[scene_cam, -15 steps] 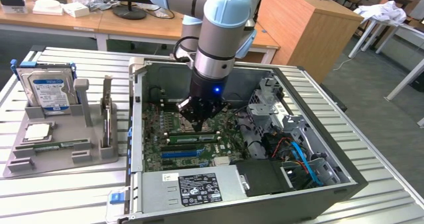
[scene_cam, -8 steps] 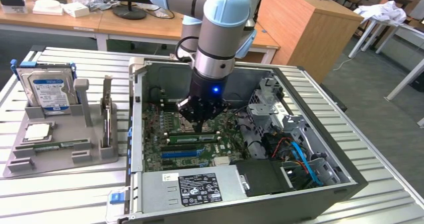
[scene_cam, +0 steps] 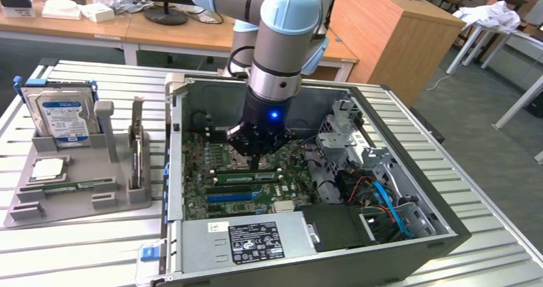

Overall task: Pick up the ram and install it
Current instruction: 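Press down the ram until it locks into place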

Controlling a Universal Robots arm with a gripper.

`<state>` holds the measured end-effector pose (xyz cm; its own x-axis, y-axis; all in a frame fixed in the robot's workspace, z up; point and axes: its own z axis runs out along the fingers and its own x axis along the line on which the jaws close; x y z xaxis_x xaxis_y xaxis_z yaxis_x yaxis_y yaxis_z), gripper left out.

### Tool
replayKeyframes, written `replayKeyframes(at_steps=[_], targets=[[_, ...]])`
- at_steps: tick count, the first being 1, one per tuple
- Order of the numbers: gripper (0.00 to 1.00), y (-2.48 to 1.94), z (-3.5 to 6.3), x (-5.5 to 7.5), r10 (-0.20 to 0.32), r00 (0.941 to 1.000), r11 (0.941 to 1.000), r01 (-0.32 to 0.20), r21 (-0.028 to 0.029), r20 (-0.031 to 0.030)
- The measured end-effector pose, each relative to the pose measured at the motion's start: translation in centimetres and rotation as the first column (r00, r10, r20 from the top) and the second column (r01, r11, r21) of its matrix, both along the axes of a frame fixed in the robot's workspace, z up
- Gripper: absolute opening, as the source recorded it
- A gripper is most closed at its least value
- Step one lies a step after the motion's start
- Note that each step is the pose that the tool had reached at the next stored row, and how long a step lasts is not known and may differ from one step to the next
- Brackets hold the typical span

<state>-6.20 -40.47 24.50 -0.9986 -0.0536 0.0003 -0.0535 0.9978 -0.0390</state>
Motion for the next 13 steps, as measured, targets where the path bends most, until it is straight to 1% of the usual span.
replayKeyframes(at_steps=[6,13], targets=[[0.1,0.0,0.01,-0.01,-0.068,0.9977,0.9977,0.068,-0.0001,0.0014],[0.1,0.0,0.0,0.0,-0.069,0.9976,0.9976,0.069,-0.0001,0.0014]])
